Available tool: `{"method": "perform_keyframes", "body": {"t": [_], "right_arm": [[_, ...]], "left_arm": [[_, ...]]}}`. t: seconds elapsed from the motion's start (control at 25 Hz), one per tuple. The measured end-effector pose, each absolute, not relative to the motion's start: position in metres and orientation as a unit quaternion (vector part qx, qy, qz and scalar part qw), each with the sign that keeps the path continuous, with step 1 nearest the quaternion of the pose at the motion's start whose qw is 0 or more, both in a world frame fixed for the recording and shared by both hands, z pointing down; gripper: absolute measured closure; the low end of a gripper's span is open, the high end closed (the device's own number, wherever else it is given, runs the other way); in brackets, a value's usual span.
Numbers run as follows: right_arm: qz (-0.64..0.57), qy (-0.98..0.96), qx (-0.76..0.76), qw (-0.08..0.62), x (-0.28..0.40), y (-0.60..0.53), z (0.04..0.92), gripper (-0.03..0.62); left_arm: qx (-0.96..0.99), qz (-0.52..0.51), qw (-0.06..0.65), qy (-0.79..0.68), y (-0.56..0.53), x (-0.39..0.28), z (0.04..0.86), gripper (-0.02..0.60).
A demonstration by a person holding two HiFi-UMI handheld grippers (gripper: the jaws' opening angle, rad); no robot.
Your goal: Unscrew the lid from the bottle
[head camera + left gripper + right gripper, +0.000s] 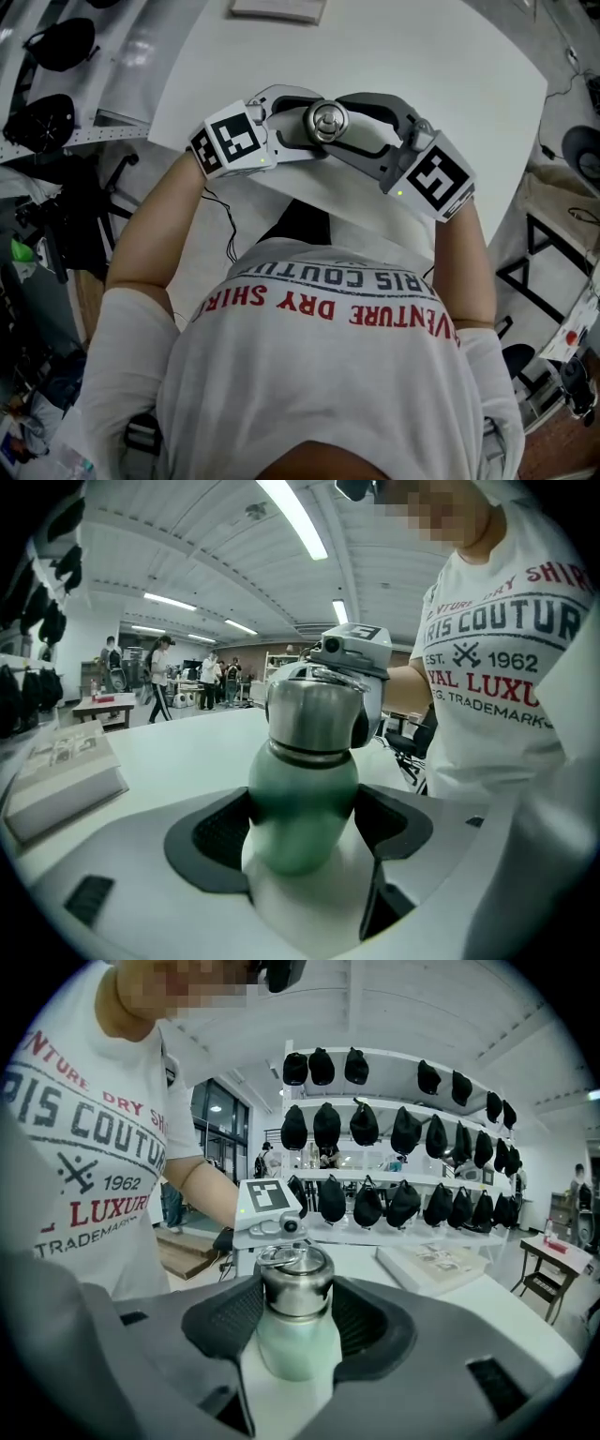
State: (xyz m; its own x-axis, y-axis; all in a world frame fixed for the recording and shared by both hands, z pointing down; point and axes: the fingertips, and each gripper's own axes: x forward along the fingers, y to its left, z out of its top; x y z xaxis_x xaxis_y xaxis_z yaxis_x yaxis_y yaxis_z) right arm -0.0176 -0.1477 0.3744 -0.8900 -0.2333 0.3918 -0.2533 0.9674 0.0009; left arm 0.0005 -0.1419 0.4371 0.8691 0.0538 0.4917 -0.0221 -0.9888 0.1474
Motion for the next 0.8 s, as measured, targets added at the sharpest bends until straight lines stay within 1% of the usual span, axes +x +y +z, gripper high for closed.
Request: {"method": "perform_keyframes", "body": {"t": [0.36,0.68,0.8], "right_arm": [[0.013,-0.974,0.092,0.206,-0.0171,-0.1462,0.375,0.359],[0.031,-0.975,0.102,0.195,-0.0181,-0.1459,0.3727,0.358],[0.045,-0.975,0.126,0.176,-0.0156,-0.1451,0.3665,0.312]], "left_arm": [[0.961,0.264,0.065,0.048,-0.14,0.0018,0.4371,0.224],[0.964,0.253,0.073,0.027,-0.1408,0.0019,0.4374,0.224],[0.967,0.242,0.079,0.0,-0.141,0.0039,0.4362,0.224]]}}
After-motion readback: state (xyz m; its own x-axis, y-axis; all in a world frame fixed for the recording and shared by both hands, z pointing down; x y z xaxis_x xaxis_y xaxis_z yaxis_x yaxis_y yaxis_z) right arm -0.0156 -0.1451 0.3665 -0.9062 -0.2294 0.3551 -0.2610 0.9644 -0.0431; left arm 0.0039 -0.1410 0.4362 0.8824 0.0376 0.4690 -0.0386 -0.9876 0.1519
